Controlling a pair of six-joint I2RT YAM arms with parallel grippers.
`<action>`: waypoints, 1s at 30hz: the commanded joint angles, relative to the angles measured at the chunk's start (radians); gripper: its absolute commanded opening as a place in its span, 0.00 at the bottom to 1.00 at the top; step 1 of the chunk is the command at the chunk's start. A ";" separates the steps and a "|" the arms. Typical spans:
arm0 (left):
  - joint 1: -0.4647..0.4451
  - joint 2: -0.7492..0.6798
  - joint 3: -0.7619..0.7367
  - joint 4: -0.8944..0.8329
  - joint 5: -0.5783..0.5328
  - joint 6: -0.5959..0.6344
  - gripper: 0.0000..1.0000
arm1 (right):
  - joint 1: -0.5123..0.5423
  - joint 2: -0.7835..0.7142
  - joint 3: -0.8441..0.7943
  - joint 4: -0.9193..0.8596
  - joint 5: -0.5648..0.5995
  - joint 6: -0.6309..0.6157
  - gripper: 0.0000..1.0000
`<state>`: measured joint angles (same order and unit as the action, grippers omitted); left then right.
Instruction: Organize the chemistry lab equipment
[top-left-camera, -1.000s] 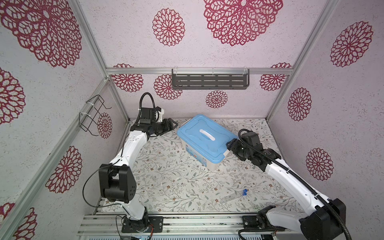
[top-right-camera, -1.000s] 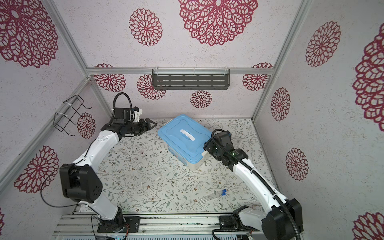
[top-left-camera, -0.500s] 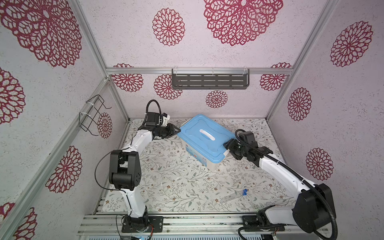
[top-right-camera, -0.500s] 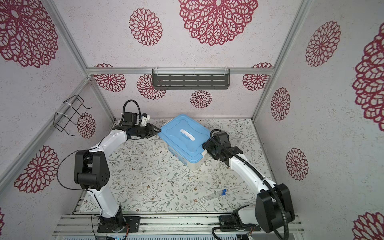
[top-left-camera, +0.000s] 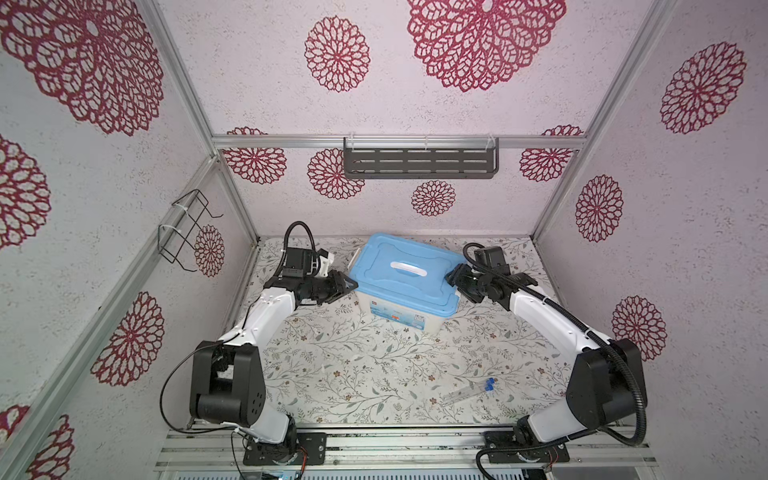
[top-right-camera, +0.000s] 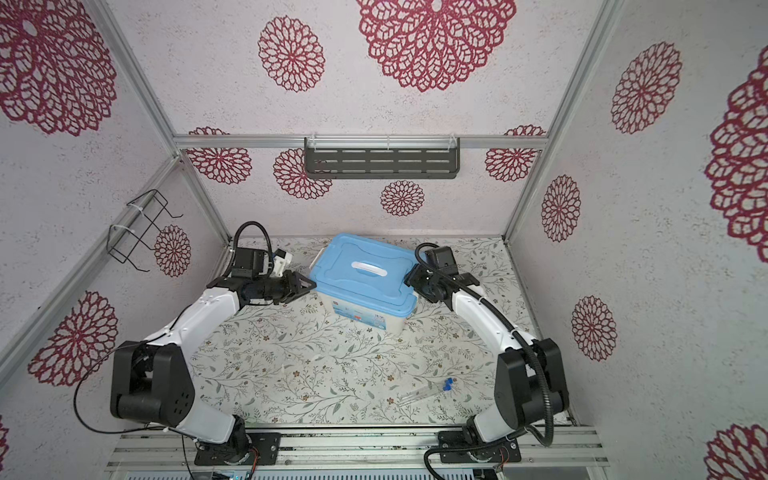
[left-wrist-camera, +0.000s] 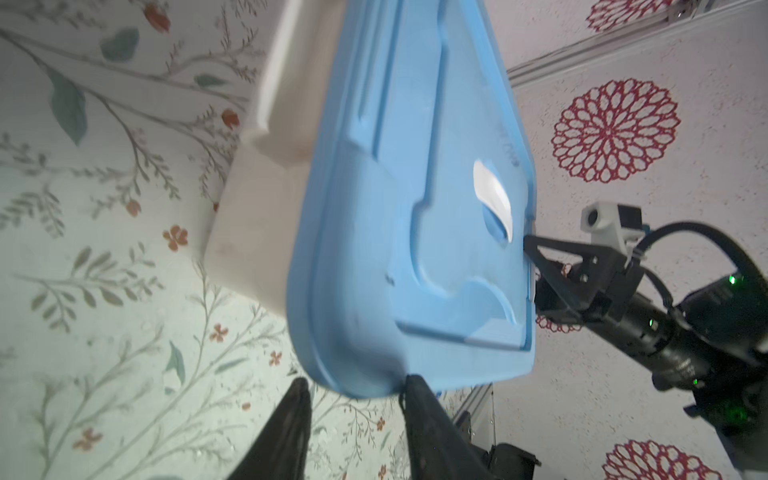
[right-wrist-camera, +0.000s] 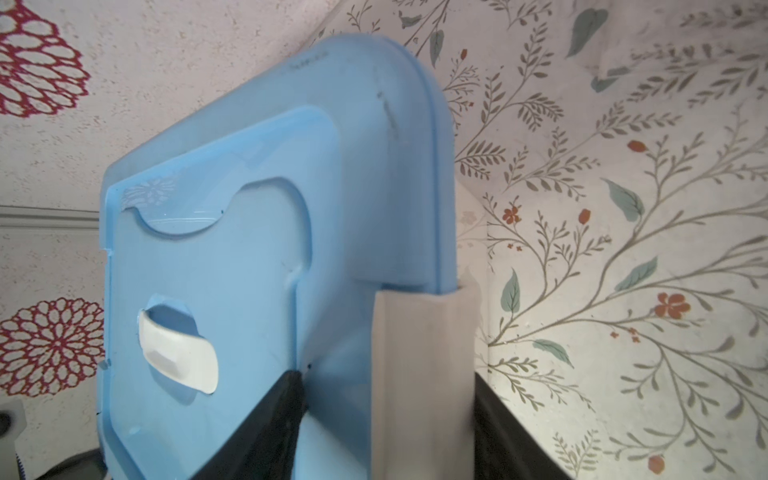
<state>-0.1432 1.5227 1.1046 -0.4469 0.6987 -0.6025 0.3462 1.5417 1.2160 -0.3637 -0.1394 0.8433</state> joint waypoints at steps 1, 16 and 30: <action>-0.033 -0.076 -0.059 -0.058 0.000 -0.049 0.44 | 0.004 0.054 0.058 -0.067 -0.088 -0.102 0.65; 0.162 -0.175 0.066 -0.117 0.032 -0.011 0.76 | -0.009 0.204 0.240 -0.167 -0.041 -0.333 0.64; 0.147 0.135 0.238 -0.104 0.067 0.068 0.63 | -0.015 0.257 0.307 -0.196 -0.088 -0.347 0.65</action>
<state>0.0181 1.6638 1.3487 -0.5945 0.7143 -0.5499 0.3260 1.7725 1.5135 -0.4992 -0.2390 0.5480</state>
